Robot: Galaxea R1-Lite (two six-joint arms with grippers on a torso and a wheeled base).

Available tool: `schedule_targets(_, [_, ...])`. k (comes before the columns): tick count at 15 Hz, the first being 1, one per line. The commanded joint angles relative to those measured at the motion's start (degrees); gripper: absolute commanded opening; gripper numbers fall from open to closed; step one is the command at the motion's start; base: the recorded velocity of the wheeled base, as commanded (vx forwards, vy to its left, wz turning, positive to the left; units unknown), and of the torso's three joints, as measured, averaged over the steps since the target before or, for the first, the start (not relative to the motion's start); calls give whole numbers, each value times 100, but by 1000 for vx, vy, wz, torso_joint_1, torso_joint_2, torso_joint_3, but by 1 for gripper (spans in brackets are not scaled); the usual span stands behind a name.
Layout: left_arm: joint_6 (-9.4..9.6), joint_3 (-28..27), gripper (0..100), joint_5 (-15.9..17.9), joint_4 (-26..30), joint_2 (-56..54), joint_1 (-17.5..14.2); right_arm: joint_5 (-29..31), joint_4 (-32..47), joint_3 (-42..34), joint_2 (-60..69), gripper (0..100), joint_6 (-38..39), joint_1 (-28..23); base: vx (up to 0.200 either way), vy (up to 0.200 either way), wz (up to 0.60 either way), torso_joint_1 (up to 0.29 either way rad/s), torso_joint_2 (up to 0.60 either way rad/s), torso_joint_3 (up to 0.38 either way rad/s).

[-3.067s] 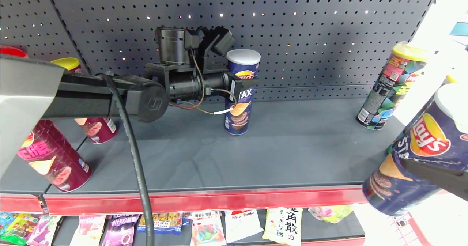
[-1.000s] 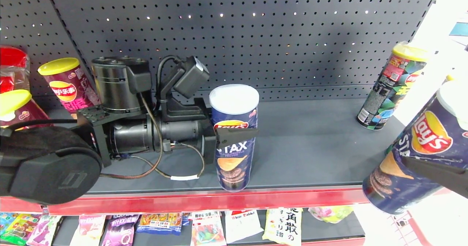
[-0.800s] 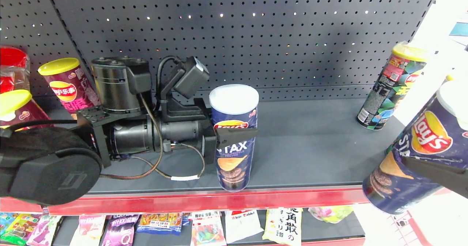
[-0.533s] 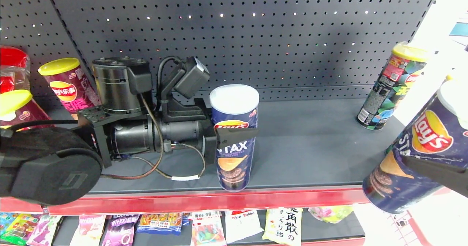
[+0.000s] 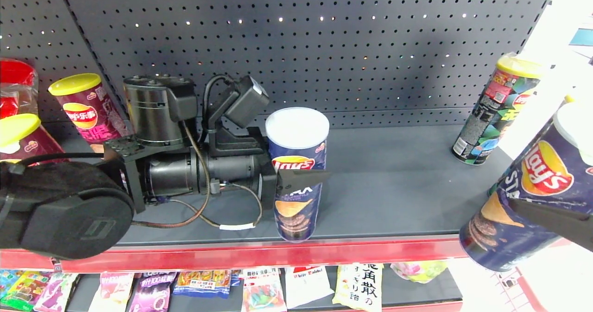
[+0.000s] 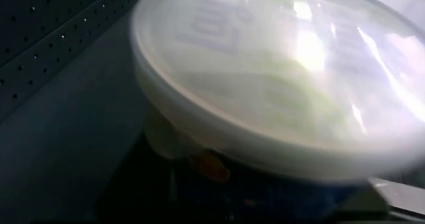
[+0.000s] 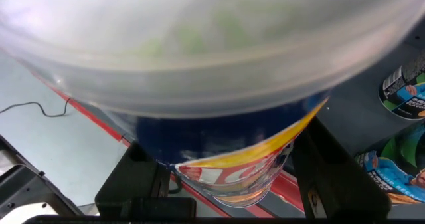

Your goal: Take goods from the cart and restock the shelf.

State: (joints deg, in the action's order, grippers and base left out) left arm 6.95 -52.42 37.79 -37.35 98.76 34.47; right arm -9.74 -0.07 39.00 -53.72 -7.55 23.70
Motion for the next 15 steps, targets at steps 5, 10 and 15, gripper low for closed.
schedule_targets(5, [-18, 12, 100, -9, -35, -23, -11, -2, -1, -6, 2, 0, -1, 3, 0, 0, 0, 0, 0, 0])
schedule_targets(10, [-44, 452, 100, -255, -27, -524, -64, -2, 7, 29, -24, 0, -1, 3, 0, 0, 0, 0, 0, 0])
schedule_targets(15, [-44, 997, 100, -246, -35, -1007, -319, 7, 7, 29, -7, 0, -19, 3, 0, 0, 0, 0, 0, 0])
